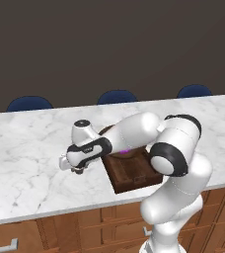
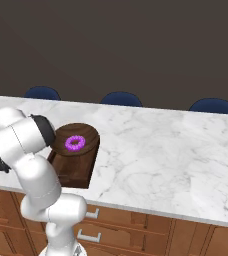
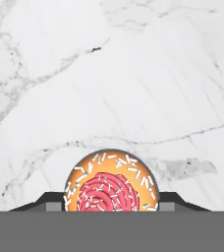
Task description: Place the bowl with donut and the cupcake onto the tray.
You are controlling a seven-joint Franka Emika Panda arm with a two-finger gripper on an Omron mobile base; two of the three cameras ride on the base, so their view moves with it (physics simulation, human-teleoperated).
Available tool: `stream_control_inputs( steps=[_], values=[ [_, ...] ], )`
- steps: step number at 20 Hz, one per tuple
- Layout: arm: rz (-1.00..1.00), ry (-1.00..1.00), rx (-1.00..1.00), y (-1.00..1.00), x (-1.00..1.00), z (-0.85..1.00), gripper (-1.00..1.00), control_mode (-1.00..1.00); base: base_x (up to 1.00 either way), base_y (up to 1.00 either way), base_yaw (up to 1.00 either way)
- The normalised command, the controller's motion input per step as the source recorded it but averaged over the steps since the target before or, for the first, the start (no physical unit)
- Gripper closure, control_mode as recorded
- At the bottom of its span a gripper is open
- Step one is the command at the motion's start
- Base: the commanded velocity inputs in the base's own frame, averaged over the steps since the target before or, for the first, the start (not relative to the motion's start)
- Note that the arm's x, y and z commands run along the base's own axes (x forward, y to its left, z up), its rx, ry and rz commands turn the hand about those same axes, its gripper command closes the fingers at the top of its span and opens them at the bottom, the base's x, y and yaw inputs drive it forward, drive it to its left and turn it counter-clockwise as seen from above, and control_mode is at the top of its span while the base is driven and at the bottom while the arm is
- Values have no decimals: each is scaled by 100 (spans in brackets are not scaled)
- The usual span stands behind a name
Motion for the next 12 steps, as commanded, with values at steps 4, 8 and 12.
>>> stream_control_inputs(
  steps=[4, 8, 12],
  values=[
    [0, 0, 0, -29, -23, 1, 100, -100, 0, 0, 0],
    [0, 0, 0, -27, -22, 1, 100, -100, 0, 0, 0],
    [0, 0, 0, -27, -21, 8, 100, -100, 0, 0, 0]
  ],
)
